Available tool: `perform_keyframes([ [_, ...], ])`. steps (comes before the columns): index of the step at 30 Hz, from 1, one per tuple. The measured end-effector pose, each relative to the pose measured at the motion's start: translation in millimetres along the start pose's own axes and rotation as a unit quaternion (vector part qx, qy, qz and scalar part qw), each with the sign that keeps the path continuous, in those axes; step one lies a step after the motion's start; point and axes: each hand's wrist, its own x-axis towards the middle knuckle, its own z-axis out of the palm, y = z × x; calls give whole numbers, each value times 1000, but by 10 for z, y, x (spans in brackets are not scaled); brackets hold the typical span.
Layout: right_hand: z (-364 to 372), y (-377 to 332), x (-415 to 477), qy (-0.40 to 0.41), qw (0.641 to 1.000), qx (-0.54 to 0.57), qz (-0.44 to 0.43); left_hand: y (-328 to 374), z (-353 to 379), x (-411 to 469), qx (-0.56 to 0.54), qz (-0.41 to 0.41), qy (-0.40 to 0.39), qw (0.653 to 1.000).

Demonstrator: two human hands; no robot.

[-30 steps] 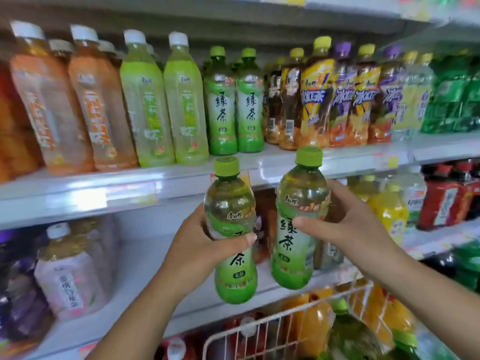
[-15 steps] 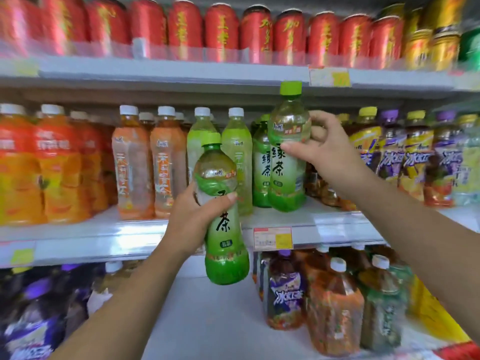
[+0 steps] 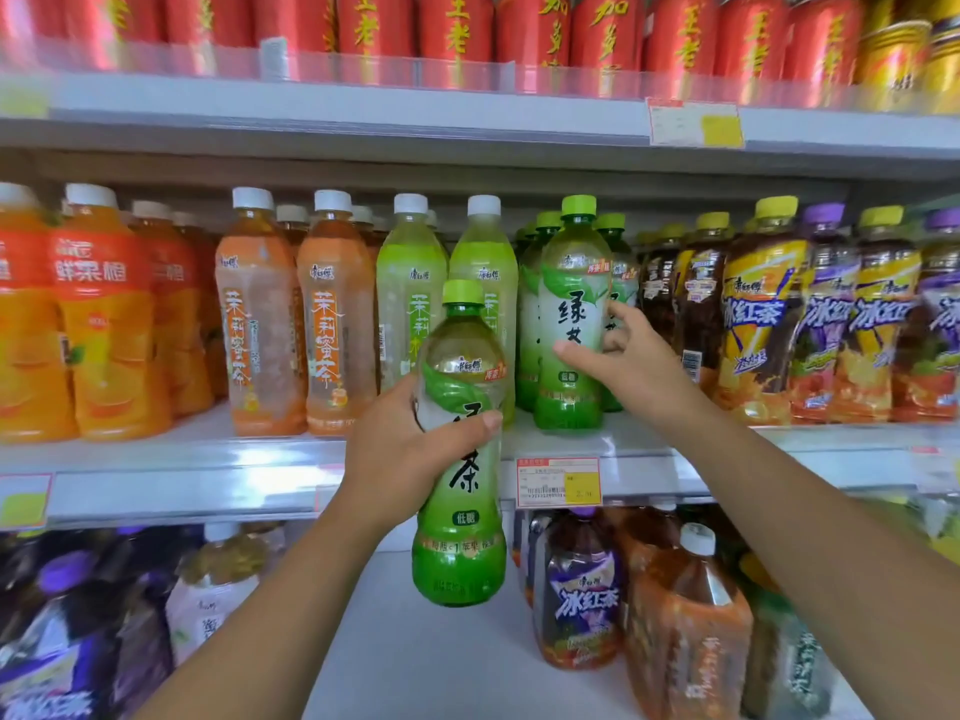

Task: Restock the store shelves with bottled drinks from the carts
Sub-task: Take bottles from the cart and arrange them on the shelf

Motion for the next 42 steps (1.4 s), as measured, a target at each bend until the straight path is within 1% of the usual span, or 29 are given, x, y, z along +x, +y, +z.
perform_keyframes([
  [2, 22, 69, 2, 25, 1000, -9, -7, -16, -9, 8, 3, 6, -3, 1000],
  [6, 62, 59, 21, 14, 1000, -2, -11, -5, -15, 8, -1, 2, -4, 1000],
  [11, 94, -40, -56, 21, 999, -29, -14, 44, -11, 6, -16, -22, -12, 1000],
  [13, 105, -81, -206, 77, 994, -55, -54, 80, -17, -2, -21, -34, -18, 999],
  [14, 125, -106, -326, 108, 988, -57, -90, 105, -27, -9, -25, -42, -24, 999],
  [15, 151, -143, -476, 120, 985, -43, -119, 131, -37, -19, -31, -49, -32, 998],
  [16, 179, -177, -637, 106, 985, -20, -131, 164, -41, -30, -41, -55, -42, 997],
  [17, 208, -203, -805, 62, 990, 0, -123, 201, -43, -36, -52, -59, -50, 996],
  [19, 274, -253, -1092, -78, 994, 31, -73, 328, -20, -53, -72, -50, -53, 995],
  [20, 303, -257, -1181, -126, 990, 47, -51, 402, 10, -60, -78, -38, -52, 995],
  [21, 323, -239, -1227, -143, 987, 55, -44, 483, 53, -70, -81, -25, -57, 995],
  [23, 302, -240, -1262, -109, 990, 72, -55, 638, 164, -80, -74, -6, -83, 994],
  [25, 206, -254, -1254, -55, 992, 88, -65, 761, 260, -48, -43, 11, -114, 993],
  [28, -11, -299, -1187, -11, 992, 82, -99, 850, 262, 61, 1, 46, -153, 987],
  [29, -91, -298, -1133, -1, 991, 78, -109, 814, 229, 102, 11, 56, -148, 987],
  [31, -236, -266, -979, 22, 990, 80, -115, 651, 156, 139, 52, 60, -99, 992],
  [33, -334, -205, -798, 46, 990, 68, -116, 394, 93, 119, 125, 59, -59, 989],
  [36, -406, -85, -546, 70, 992, 40, -102, 64, 32, 38, 257, 63, -52, 963],
  [38, -413, 22, -411, 69, 994, 19, -84, -63, 20, 15, 338, 108, -42, 934],
  [40, -391, 130, -318, 64, 996, -17, -56, -122, 32, 14, 368, 148, -31, 917],
  [42, -362, 201, -270, 60, 997, -47, -33, -141, 55, 16, 368, 161, -16, 916],
])
